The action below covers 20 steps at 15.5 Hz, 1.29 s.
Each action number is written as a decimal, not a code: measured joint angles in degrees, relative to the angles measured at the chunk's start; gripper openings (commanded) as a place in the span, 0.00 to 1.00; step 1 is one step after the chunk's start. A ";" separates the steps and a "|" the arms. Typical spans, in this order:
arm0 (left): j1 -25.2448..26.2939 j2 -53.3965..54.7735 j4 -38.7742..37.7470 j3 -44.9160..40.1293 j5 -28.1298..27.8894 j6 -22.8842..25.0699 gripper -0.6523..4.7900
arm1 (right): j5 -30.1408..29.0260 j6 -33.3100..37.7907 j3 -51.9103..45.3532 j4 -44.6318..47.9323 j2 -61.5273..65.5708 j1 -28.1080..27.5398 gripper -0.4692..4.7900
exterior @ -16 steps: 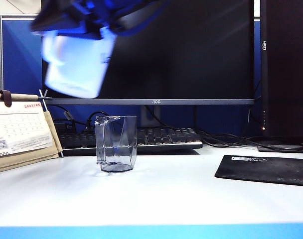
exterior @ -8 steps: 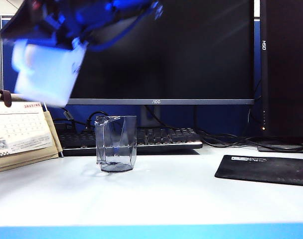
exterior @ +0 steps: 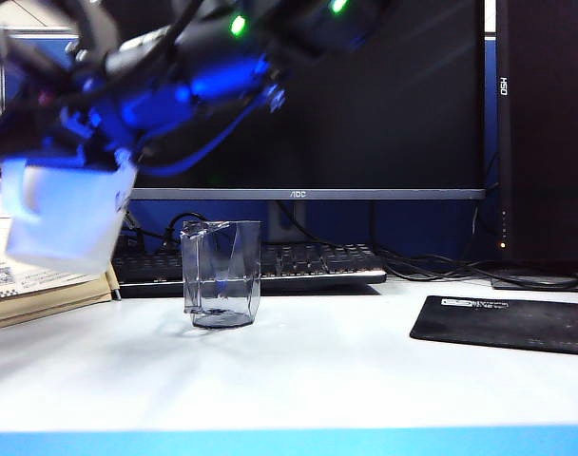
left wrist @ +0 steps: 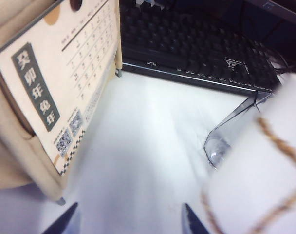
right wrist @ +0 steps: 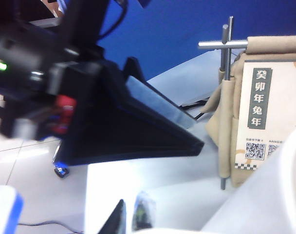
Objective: Swap the positions of the transparent plastic cup and the white ceramic cup.
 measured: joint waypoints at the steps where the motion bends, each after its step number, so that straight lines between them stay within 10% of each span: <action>1: 0.00 0.00 -0.02 0.00 0.00 0.00 0.61 | 0.04 -0.02 0.20 0.31 0.48 -0.02 0.08; 20: 0.00 -0.04 -2.23 0.00 0.02 0.90 0.61 | 0.11 -2.36 1.99 3.52 10.01 -3.37 0.08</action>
